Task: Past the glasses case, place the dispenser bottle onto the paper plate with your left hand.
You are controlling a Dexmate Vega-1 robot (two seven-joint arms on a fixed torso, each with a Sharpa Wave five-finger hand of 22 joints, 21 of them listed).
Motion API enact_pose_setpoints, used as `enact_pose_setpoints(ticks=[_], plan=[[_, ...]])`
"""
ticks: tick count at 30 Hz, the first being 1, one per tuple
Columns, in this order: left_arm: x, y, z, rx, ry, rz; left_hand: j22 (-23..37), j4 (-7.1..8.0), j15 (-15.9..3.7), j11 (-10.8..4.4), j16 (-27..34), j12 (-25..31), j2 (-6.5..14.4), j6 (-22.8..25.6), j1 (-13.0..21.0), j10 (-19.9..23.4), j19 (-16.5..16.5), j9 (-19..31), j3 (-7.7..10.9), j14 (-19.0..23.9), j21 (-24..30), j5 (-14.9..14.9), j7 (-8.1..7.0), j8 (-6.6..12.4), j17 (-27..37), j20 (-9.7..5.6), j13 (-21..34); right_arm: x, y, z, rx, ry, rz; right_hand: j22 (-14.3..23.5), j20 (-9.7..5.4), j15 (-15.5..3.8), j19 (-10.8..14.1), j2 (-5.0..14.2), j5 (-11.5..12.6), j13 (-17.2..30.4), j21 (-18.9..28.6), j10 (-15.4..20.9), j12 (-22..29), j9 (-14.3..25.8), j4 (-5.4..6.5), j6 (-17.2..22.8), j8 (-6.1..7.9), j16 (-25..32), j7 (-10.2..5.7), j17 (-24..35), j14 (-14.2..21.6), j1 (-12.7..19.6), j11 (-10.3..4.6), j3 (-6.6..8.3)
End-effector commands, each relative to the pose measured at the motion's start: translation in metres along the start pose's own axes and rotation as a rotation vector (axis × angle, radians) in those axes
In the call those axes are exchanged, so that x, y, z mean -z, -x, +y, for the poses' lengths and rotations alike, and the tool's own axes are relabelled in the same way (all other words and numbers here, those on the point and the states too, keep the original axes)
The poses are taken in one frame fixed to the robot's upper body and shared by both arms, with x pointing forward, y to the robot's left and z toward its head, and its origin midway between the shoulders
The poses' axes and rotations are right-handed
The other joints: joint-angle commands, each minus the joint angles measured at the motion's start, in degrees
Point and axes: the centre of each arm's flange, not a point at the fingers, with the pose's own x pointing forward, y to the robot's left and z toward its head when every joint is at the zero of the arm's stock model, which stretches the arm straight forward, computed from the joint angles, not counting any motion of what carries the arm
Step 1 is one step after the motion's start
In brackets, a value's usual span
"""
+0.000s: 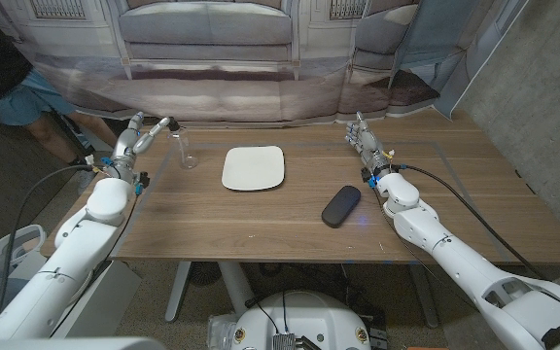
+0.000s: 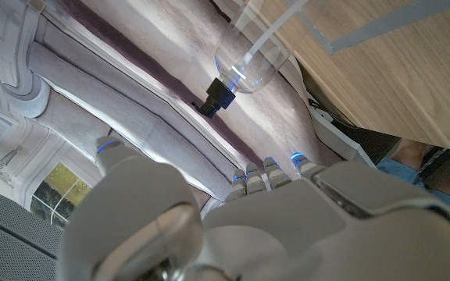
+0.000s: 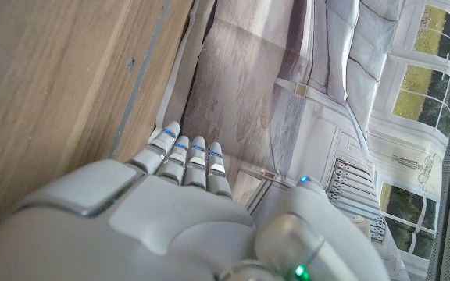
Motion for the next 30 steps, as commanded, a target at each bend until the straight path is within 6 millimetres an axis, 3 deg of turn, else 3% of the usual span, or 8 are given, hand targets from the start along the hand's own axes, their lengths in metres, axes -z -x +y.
enact_pose_setpoints(ticks=[1, 30], plan=[[0.006, -0.001, -0.003, -0.011, -0.039, 0.017, 0.13, -0.31, -0.22, -0.55, -0.16, -0.01, -0.23, -0.07, 0.47, -0.27, -0.93, 0.22, -0.27, 0.13, -0.14, 0.33, -0.42, 0.06, 0.22, -0.24, 0.12, 0.002, 0.003, 0.0, 0.004, -0.008, 0.001, 0.29, -0.31, 0.11, 0.44, 0.35, 0.07, 0.23, -0.09, 0.36, 0.3, 0.2, 0.18, 0.73, 0.0, -0.05, -0.08, 0.12, 0.37, 0.15, 0.0, -0.34], [0.017, -0.02, -0.019, -0.014, -0.09, 0.041, 0.19, -0.6, -0.93, -1.47, 0.01, 0.33, -0.97, 0.94, 1.0, 0.9, -0.46, 0.27, -0.94, 0.84, -0.11, 0.57, -0.98, 0.31, 0.26, -0.59, 0.14, 0.007, -0.002, 0.003, -0.002, -0.011, 0.004, 0.29, -0.29, 0.22, 0.54, 0.44, 0.08, 0.23, -0.12, 0.38, 0.19, 0.2, 0.15, 0.8, -0.05, -0.09, -0.11, 0.12, 0.5, 0.12, -0.05, -0.59]])
